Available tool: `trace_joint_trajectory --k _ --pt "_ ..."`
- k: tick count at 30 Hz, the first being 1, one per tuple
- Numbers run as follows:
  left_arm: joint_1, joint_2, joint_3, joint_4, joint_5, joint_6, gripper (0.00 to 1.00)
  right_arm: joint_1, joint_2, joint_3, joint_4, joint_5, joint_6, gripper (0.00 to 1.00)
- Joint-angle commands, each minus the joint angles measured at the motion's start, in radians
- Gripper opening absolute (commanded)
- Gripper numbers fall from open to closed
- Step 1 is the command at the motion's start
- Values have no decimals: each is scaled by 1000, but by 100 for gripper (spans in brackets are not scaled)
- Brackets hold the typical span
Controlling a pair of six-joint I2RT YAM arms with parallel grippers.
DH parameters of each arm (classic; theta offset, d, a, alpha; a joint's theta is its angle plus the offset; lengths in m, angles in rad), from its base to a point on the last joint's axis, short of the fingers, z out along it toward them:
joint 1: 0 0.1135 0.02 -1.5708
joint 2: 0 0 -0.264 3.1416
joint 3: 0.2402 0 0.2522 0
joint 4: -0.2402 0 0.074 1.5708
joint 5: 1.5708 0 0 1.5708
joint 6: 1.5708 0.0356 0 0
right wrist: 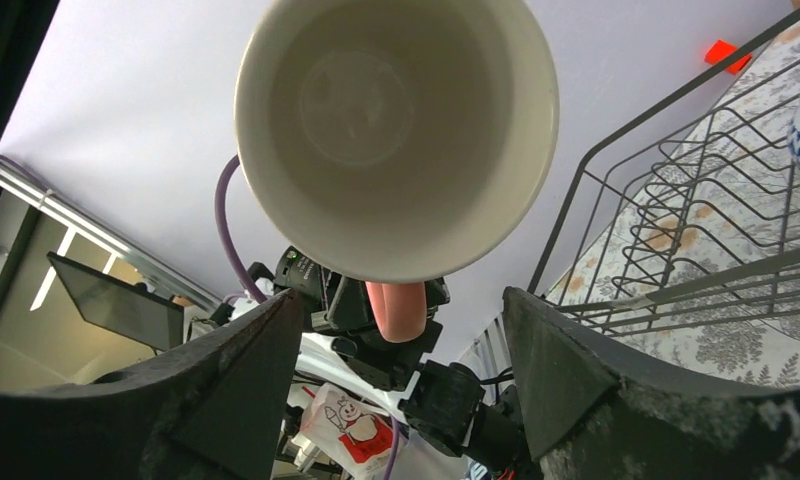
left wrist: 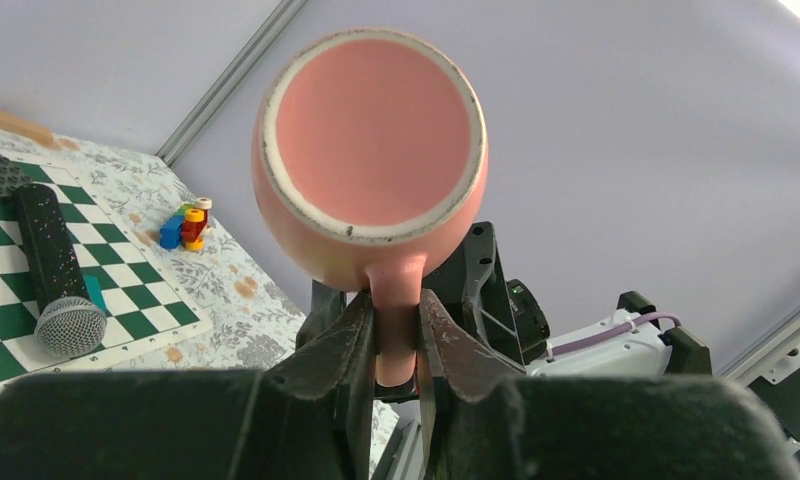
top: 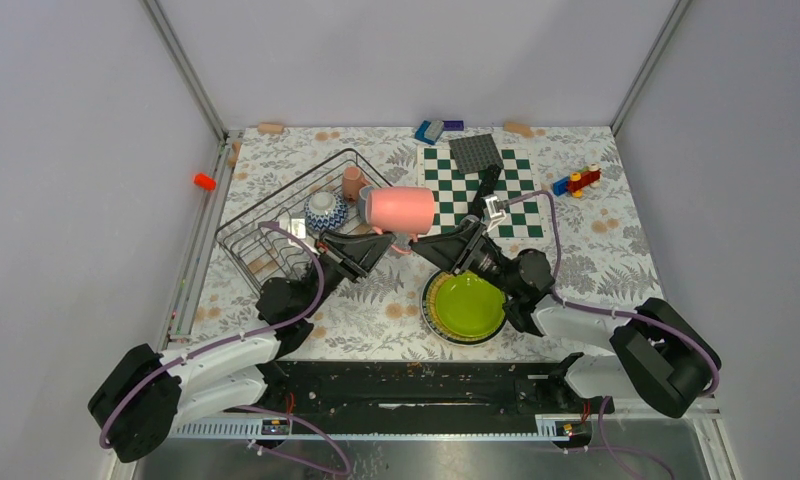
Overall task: Unload the mixed dishes from the dish rack
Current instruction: Pick up the cup from the dish rack.
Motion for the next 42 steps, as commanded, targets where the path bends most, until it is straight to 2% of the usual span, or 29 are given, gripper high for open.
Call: trace_joint_trajectory --k 1,14,22,27,30,32,33,34,35,37,38,39,40,42 --pt "-9 -11 28 208 -4 4 0 20 -4 60 73 -39 6 77" --pt "-50 39 64 217 14 47 0 48 -22 92 75 -86 40 62" --pt "-71 46 62 220 -22 70 0 60 -53 77 75 -58 18 38" --pt "-84 70 75 218 -7 79 0 68 -54 97 75 -66 21 31" --pt "-89 81 76 217 -5 79 0 73 -65 98 76 -59 0 16" --pt "-89 80 70 217 -6 80 0 75 -83 87 76 -43 -22 0" --pt "-89 76 67 215 -3 87 8 75 -94 77 75 -32 -37 0" --pt "-89 65 62 204 -4 95 23 74 -106 62 73 -21 -52 0" --pt "-89 56 56 191 -11 100 35 75 -119 48 73 -10 -67 0" --pt "-90 34 43 163 -23 116 52 75 -146 24 72 13 -97 0" --pt "-90 24 36 149 -26 126 67 75 -163 13 68 23 -110 0" --pt "-90 11 32 130 -30 141 89 75 -175 6 63 30 -121 0" --pt "-89 -2 31 100 -34 152 98 75 -185 -1 53 33 -128 0" --pt "-89 -29 32 40 -37 182 99 75 -205 -7 21 34 -145 0"
